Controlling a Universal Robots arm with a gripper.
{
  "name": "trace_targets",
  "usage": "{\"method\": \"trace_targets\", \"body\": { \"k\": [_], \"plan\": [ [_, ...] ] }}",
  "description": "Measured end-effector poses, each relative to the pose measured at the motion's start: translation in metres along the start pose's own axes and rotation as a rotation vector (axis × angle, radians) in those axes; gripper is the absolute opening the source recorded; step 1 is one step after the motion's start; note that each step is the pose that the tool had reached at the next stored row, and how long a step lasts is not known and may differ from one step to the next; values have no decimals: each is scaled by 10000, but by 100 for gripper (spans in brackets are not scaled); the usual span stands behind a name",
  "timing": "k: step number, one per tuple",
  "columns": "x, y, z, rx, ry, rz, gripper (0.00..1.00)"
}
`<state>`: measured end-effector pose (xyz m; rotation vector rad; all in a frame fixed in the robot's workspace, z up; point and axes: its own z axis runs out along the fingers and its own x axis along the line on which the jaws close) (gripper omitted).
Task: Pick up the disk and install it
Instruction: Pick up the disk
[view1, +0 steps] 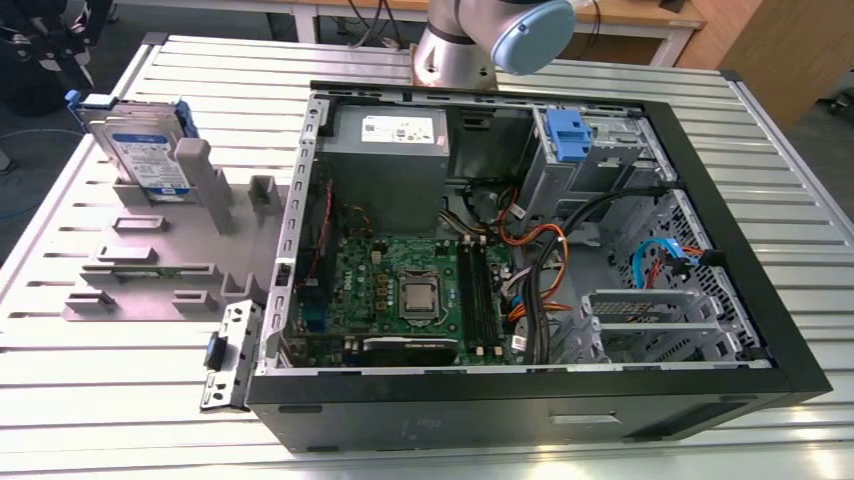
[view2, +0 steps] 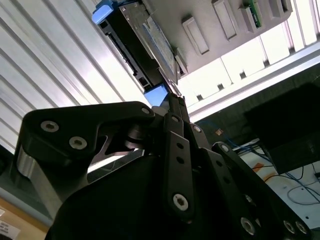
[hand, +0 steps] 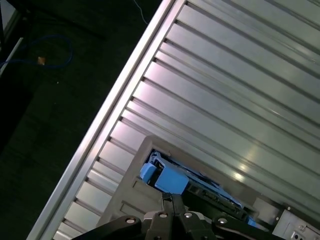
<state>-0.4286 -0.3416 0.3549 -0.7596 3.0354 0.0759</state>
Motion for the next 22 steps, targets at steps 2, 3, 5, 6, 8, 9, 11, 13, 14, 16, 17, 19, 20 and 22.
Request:
{"method": "trace_targets", "body": {
  "k": [2, 3, 5, 6, 8, 9, 11, 13, 14, 16, 17, 19, 20, 22],
  "plan": [
    [0, -1, 0, -2, 5, -99, 11],
    [0, -1, -1, -4, 8, -150, 11],
    [1, -1, -1, -5, 12, -238, 11],
    [1, -2, -1, -7, 13, -279, 11],
    [1, -2, -1, -8, 17, -361, 11],
    [1, -2, 0, -9, 18, -405, 11],
    [1, -1, 0, -11, 21, -484, 11],
    [1, -2, 0, -13, 24, -565, 11],
    [1, -2, 0, -14, 27, -605, 11],
    [1, -2, 0, -16, 30, -679, 11],
    [1, -2, 0, -16, 32, -716, 11],
    [1, -2, 0, -18, 35, -790, 11],
    [1, -2, 0, -19, 38, -836, 11],
    [1, -2, 0, -22, 42, -946, 11]
  ]
}}
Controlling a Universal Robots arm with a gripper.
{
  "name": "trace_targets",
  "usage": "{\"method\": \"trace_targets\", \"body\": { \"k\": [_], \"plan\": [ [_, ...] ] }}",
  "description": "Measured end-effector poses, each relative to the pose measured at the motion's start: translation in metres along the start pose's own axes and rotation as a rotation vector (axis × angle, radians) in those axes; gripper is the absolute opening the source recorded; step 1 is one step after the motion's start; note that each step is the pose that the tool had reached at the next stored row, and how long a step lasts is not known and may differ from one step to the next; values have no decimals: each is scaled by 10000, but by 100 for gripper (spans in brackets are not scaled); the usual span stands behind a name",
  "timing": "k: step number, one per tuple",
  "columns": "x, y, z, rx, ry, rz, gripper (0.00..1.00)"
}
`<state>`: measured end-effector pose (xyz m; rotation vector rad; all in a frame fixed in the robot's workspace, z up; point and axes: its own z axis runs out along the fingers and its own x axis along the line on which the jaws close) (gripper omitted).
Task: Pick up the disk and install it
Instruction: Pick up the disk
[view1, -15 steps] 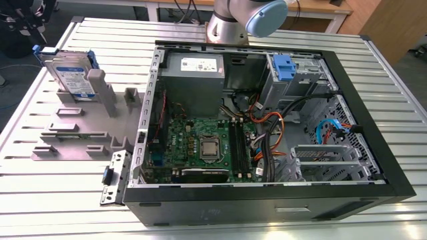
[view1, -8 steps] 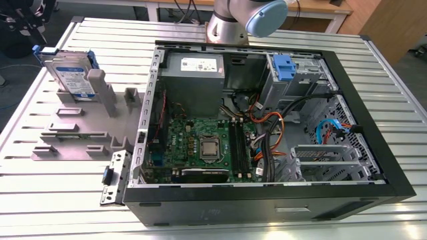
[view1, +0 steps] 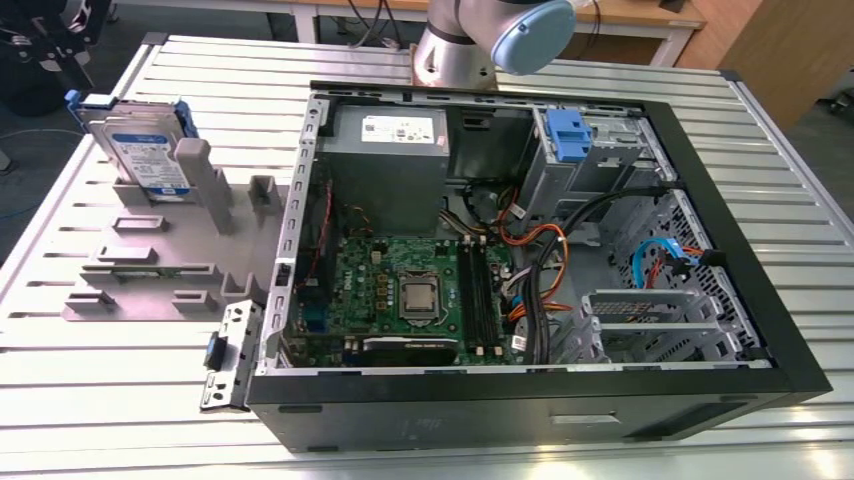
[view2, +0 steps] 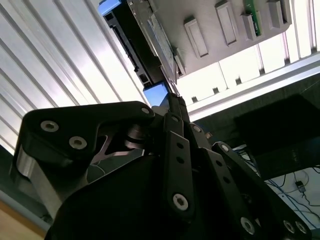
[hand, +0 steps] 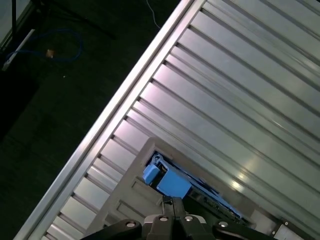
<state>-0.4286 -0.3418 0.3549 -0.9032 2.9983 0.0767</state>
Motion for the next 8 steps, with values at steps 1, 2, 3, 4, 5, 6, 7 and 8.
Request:
{"method": "trace_targets", "body": {
  "k": [1, 2, 3, 4, 5, 6, 7, 8],
  "plan": [
    [0, 0, 0, -1, 2, -59, 11],
    [0, 0, 0, -3, 5, -116, 11],
    [0, 0, 0, -4, 7, -173, 11],
    [0, 0, 0, -5, 10, -224, 11],
    [0, 0, 0, -7, 12, -275, 11],
    [0, 0, 0, -8, 14, -326, 11],
    [0, 0, 0, -9, 16, -376, 11],
    [0, 0, 0, -10, 19, -439, 11]
  ]
}}
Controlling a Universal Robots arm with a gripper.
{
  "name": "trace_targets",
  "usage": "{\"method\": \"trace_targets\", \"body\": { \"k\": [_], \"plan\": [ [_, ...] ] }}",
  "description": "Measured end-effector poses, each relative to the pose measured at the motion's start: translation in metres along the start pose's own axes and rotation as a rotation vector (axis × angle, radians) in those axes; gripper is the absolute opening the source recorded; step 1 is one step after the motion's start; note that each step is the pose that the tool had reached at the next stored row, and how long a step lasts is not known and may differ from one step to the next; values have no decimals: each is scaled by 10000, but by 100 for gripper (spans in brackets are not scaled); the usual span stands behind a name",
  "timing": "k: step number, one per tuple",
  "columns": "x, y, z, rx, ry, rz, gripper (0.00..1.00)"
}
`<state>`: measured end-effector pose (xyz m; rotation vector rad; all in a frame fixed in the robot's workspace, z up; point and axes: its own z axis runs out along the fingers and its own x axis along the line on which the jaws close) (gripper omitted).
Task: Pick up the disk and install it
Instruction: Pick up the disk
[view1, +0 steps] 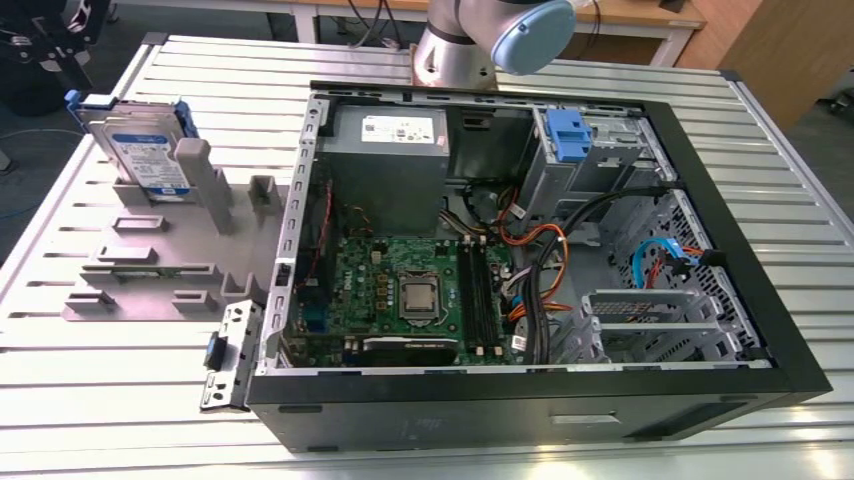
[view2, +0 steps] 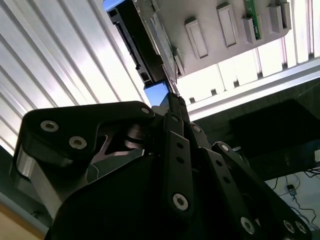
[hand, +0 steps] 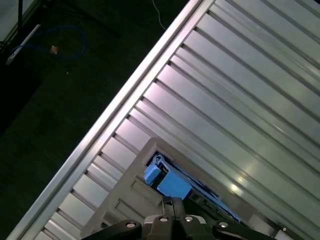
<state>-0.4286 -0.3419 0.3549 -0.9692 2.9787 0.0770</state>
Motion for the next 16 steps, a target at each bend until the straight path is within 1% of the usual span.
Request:
{"method": "trace_targets", "body": {
  "k": [10, 12, 16],
  "plan": [
    [1, -1, 0, -17, 32, -727, 11],
    [1, -1, 1, -21, 41, -929, 11],
    [1, -1, 3, -34, 64, -1464, 11]
  ]
}}
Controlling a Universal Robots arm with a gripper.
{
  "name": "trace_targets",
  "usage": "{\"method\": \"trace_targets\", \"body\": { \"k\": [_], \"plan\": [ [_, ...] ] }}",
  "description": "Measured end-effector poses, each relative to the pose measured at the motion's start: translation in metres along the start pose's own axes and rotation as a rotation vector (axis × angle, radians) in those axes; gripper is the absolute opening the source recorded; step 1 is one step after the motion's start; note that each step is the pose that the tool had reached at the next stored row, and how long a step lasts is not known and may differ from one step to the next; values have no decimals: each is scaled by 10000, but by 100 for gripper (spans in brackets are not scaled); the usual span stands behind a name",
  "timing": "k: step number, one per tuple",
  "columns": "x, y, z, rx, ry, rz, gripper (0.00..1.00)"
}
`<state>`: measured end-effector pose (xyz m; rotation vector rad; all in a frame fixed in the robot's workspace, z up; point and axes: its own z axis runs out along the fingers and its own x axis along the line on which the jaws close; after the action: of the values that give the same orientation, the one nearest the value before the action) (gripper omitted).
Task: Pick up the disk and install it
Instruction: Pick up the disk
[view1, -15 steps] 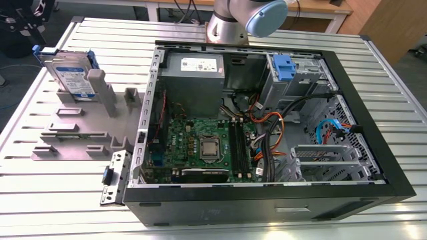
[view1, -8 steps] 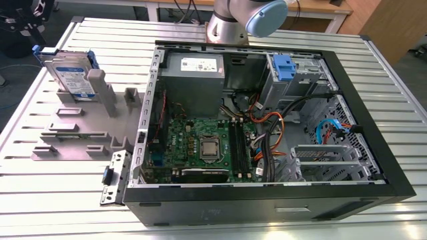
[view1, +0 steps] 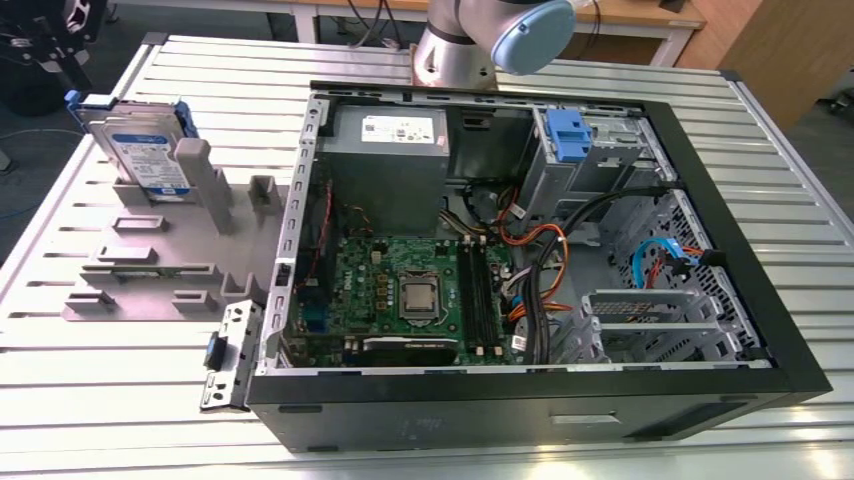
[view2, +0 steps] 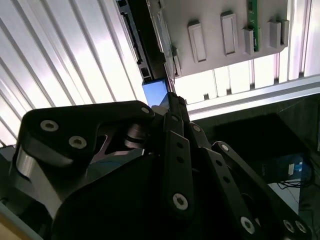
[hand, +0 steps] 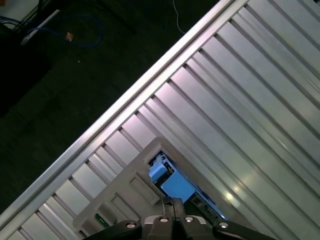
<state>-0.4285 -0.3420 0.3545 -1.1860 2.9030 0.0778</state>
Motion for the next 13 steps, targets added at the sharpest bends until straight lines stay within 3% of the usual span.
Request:
{"method": "trace_targets", "body": {
  "k": [13],
  "plan": [
    [1, 0, 15, -47, 90, -1987, 11]
  ]
}}
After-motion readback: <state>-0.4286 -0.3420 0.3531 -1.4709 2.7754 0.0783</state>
